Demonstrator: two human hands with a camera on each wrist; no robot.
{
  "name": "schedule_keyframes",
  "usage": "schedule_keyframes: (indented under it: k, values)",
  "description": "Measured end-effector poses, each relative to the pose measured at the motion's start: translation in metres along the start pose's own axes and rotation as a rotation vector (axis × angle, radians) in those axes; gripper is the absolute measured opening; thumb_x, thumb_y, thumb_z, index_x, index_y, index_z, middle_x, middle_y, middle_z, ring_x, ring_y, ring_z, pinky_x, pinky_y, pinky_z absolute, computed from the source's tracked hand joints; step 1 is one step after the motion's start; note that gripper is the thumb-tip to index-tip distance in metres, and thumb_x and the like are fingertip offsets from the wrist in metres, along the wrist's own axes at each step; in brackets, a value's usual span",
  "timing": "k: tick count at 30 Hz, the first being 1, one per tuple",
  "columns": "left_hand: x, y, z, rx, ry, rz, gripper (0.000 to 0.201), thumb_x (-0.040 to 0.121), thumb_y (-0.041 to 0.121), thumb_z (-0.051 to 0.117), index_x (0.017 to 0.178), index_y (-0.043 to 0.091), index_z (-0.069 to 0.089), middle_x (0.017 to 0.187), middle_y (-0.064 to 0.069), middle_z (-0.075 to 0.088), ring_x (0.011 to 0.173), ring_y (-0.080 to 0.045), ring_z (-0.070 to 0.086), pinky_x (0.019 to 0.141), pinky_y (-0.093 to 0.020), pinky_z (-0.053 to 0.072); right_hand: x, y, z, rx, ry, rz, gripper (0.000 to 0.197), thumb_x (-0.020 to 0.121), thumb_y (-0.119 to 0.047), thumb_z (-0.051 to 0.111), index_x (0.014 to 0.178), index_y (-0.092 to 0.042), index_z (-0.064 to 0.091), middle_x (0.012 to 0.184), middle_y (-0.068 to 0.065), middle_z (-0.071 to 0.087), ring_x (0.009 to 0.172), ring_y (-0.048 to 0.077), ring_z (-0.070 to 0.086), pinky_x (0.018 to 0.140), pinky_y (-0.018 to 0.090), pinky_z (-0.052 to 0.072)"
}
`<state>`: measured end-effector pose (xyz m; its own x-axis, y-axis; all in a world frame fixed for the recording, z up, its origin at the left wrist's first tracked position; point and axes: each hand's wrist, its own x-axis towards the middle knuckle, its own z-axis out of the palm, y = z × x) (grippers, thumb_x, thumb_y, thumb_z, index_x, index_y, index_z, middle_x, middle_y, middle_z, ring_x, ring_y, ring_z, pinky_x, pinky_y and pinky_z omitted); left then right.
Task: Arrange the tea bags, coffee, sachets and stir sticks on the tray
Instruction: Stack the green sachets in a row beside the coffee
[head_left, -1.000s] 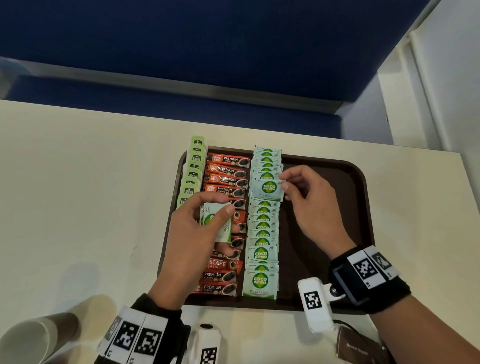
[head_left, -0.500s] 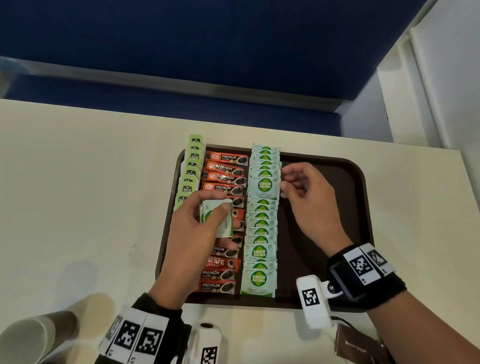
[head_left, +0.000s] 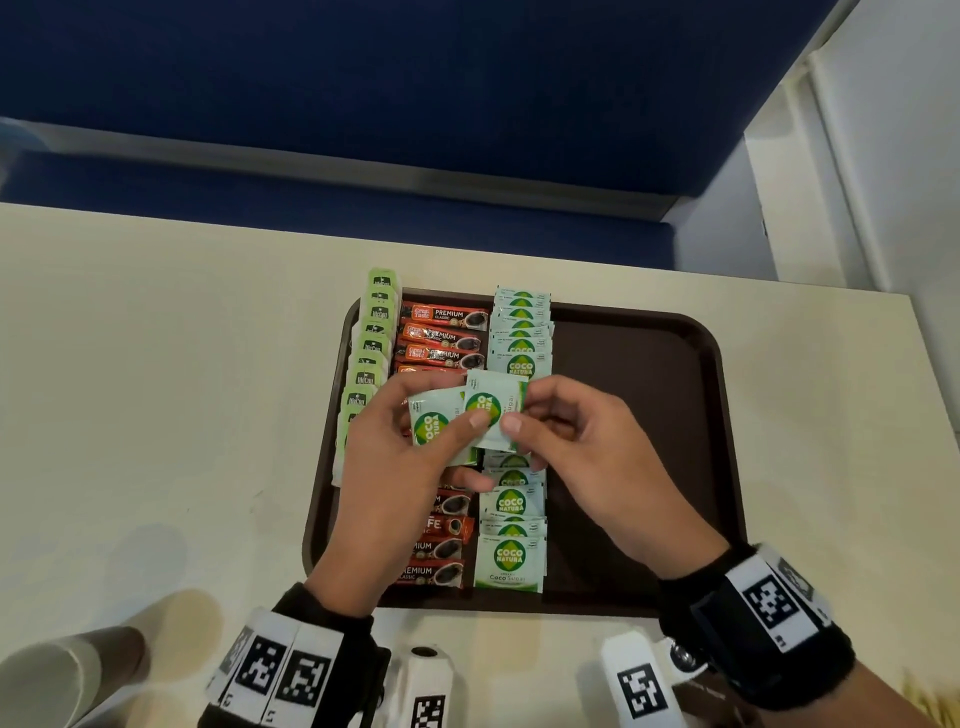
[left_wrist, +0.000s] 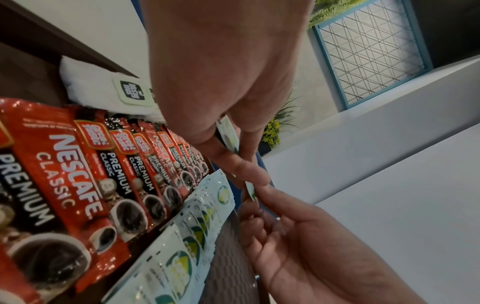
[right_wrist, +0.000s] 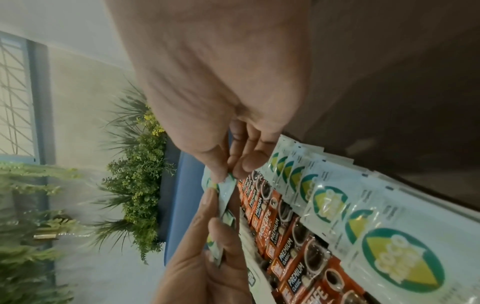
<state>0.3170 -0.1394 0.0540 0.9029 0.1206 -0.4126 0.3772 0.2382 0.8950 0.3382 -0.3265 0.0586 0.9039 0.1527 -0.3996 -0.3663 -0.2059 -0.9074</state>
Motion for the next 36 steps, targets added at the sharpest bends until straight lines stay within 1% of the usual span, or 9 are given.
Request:
schedule_keyframes:
  k: [6,10,13,17,20,23,26,31,36]
  values:
    - [-0.001,0.007,-0.005,0.183,-0.056,0.012,0.033,0.085,0.01,0.09,0.113,0.021,0.075,0.099,0.003,0.08,0.066,-0.025,0.078,0.046,-0.036,0.062,0.004,-0.011,-0.015,-0.097,-0.083,-0.026,0.032,0.097,-0.023,0.078,0.126,-0.033,0.068,0.112,-0.005,0.078,0.093,0.012,0.072,0.077,0.027,0.058]
    - [-0.001,0.008,-0.006,0.234,-0.073,0.015,0.035,0.084,0.011,0.091,0.113,0.022,0.075,0.096,0.004,0.079,0.065,-0.027,0.078,0.045,-0.038,0.062,0.004,-0.019,-0.022,-0.236,-0.153,-0.076,0.025,0.099,-0.019,0.075,0.121,-0.032,0.073,0.111,-0.008,0.078,0.098,0.016,0.073,0.082,0.028,0.06]
    - [-0.002,0.007,-0.005,0.258,-0.017,0.038,0.035,0.082,0.013,0.093,0.11,0.025,0.075,0.095,-0.002,0.079,0.058,-0.034,0.076,0.044,-0.042,0.061,0.007,-0.023,-0.028,-0.359,-0.25,-0.046,0.033,0.098,-0.021,0.077,0.125,-0.037,0.067,0.1,-0.002,0.076,0.093,0.017,0.072,0.091,0.039,0.06]
    - [-0.006,0.006,-0.004,0.307,-0.037,0.04,0.036,0.083,0.013,0.093,0.11,0.025,0.072,0.095,0.005,0.08,0.05,-0.022,0.073,0.042,-0.035,0.057,0.007,-0.028,-0.034,-0.416,-0.394,0.016,0.025,0.1,-0.029,0.076,0.12,-0.039,0.066,0.102,-0.001,0.079,0.101,0.017,0.075,0.1,0.048,0.057]
    - [-0.007,0.005,-0.003,0.255,-0.063,-0.006,0.031,0.088,0.015,0.088,0.113,0.022,0.071,0.099,0.006,0.081,0.054,-0.02,0.075,0.046,-0.025,0.057,0.009,-0.025,-0.04,-0.474,-0.289,-0.014,0.01,0.098,-0.028,0.077,0.104,-0.034,0.073,0.103,-0.008,0.076,0.096,0.01,0.071,0.095,0.044,0.058]
    - [-0.004,0.002,-0.005,0.135,0.0,-0.034,0.017,0.102,0.014,0.073,0.118,0.019,0.069,0.101,-0.008,0.081,0.072,-0.03,0.081,0.056,-0.036,0.065,0.017,-0.014,-0.048,-0.338,-0.033,-0.033,0.011,0.097,-0.02,0.078,0.101,-0.03,0.077,0.096,-0.003,0.078,0.09,0.019,0.072,0.083,0.034,0.058]
    - [0.001,-0.002,-0.01,0.079,0.037,-0.069,0.027,0.105,-0.002,0.06,0.122,0.018,0.066,0.104,-0.013,0.081,0.083,-0.034,0.082,0.067,-0.044,0.068,0.028,-0.003,-0.047,-0.263,0.155,-0.069,0.012,0.099,-0.014,0.074,0.104,-0.025,0.075,0.095,-0.002,0.079,0.088,0.017,0.074,0.077,0.029,0.061]
    - [0.0,-0.002,-0.014,0.095,0.012,-0.058,0.035,0.103,-0.007,0.058,0.124,0.02,0.066,0.107,-0.01,0.081,0.083,-0.033,0.082,0.065,-0.035,0.067,0.039,0.017,-0.034,-0.325,0.212,-0.108,0.014,0.098,-0.018,0.076,0.103,-0.031,0.075,0.099,-0.011,0.079,0.097,0.01,0.072,0.09,0.041,0.061]
    - [0.0,-0.005,-0.017,0.121,0.018,-0.054,0.035,0.103,-0.006,0.06,0.125,0.021,0.067,0.107,-0.006,0.082,0.08,-0.033,0.082,0.07,-0.044,0.07,0.038,0.021,-0.03,-0.379,0.233,-0.139,0.016,0.099,-0.017,0.075,0.107,-0.031,0.076,0.099,-0.012,0.078,0.095,0.007,0.071,0.086,0.026,0.059]
